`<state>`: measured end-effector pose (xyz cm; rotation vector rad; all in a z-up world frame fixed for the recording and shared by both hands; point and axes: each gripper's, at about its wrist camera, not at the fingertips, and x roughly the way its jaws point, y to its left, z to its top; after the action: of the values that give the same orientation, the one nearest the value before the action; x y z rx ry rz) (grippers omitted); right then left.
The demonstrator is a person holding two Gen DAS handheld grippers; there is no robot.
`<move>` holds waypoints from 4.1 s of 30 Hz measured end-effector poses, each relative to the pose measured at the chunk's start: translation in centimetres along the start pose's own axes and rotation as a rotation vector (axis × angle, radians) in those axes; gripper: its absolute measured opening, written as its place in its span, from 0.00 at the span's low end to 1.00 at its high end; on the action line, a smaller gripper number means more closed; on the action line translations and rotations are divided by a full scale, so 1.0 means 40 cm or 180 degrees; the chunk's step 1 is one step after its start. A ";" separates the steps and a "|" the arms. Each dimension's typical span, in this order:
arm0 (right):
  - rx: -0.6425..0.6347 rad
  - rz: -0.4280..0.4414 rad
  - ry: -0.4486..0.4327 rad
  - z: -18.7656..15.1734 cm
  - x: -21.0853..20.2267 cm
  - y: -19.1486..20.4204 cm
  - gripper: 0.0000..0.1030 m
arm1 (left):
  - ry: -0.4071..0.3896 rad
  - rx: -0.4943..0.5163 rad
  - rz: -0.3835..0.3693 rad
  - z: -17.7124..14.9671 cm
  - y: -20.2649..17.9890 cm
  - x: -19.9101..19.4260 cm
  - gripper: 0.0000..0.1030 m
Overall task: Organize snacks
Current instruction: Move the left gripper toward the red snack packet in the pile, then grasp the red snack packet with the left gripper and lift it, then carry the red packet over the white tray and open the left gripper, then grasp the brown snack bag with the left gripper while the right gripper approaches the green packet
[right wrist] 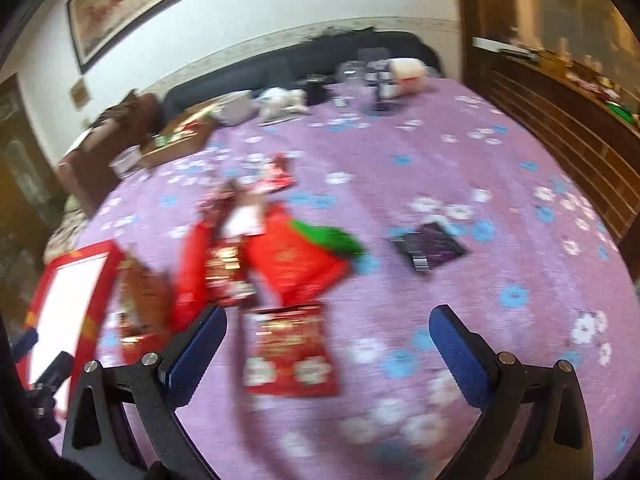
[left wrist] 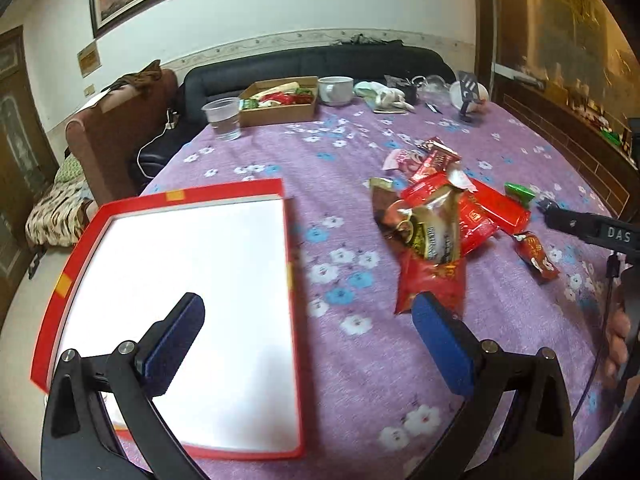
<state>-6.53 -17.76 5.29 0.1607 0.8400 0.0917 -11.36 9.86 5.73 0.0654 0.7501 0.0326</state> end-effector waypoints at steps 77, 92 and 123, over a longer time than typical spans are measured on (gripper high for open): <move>-0.0589 0.0473 0.0429 -0.104 0.004 0.242 0.30 | -0.0459 0.0023 0.0225 0.015 0.068 -0.080 0.45; -0.0758 0.1198 0.0270 -0.110 -0.020 0.431 0.29 | -0.0298 -0.0355 0.0423 -0.032 0.245 -0.042 0.45; -0.0292 0.1685 0.0041 -0.064 0.007 0.393 0.61 | -0.0159 -0.0856 0.0492 -0.102 0.436 -0.031 0.74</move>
<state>-8.52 -1.99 6.19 0.2935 0.7874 0.6274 -15.16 27.37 4.82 -0.1319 0.6840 0.2775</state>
